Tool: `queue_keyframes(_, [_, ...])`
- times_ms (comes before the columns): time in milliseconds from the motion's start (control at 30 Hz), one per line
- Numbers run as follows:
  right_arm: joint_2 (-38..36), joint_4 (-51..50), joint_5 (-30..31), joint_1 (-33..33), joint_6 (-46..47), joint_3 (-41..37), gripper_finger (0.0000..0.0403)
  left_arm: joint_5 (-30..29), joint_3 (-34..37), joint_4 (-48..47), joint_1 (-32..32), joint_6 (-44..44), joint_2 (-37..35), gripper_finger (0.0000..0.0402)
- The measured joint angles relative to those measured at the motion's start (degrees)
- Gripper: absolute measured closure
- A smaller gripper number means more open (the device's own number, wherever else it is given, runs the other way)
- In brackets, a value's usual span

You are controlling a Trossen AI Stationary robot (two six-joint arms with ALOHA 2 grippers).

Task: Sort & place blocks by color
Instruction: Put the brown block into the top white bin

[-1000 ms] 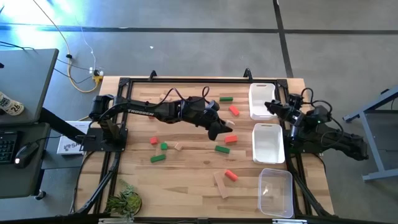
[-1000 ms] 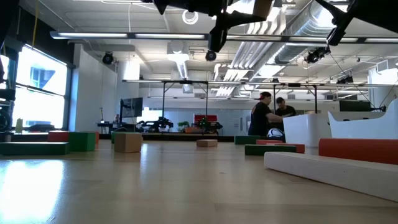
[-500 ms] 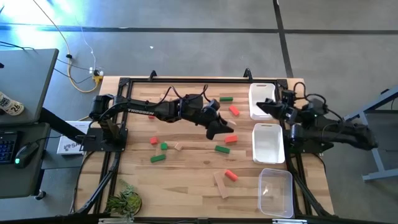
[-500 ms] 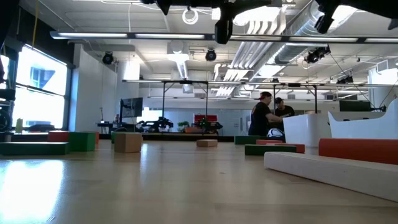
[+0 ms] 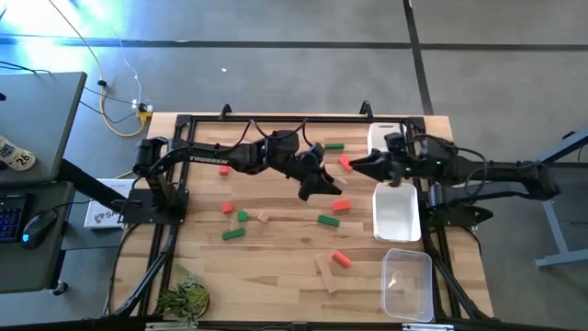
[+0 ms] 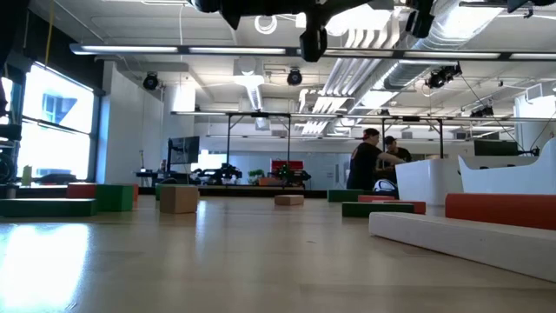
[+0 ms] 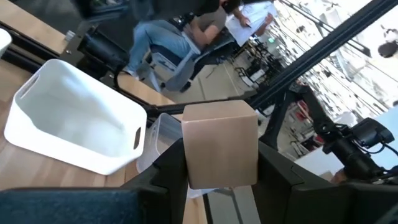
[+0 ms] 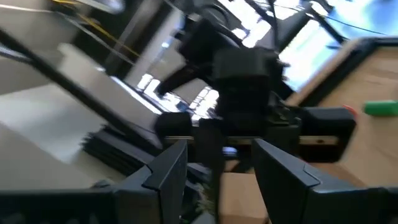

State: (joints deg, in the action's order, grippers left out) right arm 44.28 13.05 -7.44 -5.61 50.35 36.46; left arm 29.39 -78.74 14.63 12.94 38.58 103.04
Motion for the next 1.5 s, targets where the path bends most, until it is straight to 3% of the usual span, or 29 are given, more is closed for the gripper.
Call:
queue_keyframes(133, [3.7,-2.7,2.6,0.5,-0.9,2.8,0.0233,2.9,0.0,-0.6,0.9,-1.3,-0.5,0.0284])
queue_keyframes(633, [11.8,-3.5,3.4,0.6,0.8,7.7,0.0233,2.6,0.0,-1.5,3.2,-4.4,-1.8,0.0284])
queue_keyframes(933, [12.4,-3.8,3.4,0.6,0.7,7.8,0.0233,0.9,0.0,-1.4,3.9,-4.0,-1.8,0.0284])
queue_keyframes(1500, [12.4,-6.6,4.4,0.5,0.2,7.8,0.0233,-1.6,0.0,-1.2,4.8,4.7,-1.8,0.0284])
